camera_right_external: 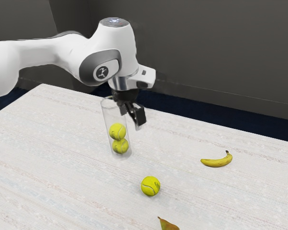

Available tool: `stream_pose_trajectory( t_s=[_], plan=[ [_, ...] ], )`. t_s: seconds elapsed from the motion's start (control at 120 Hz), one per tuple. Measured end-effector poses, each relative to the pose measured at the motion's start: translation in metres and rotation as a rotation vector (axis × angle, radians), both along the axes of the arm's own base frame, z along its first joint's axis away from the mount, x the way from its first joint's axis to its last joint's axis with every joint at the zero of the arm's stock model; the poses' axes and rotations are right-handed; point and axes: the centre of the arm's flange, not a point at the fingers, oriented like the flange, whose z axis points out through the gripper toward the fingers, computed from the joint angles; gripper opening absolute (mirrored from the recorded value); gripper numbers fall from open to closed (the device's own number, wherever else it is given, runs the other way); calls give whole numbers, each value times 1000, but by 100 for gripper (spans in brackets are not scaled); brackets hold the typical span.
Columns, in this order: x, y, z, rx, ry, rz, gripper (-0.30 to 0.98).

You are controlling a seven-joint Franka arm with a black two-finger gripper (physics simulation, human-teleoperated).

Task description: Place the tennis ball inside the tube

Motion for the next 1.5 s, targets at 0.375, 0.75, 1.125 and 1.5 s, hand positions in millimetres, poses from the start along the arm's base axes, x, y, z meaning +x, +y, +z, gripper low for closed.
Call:
stream_pose_trajectory(
  t_s=[0.375, 0.75, 1.125, 1.5],
  plan=[
    [17, 73, -6, 24, -45, 128, 69],
    [9, 50, -39, 19, -19, 92, 69],
    [-15, 27, -91, -19, 9, 80, 69],
    [-12, 46, -125, -95, 61, 177, 69]
  ],
)
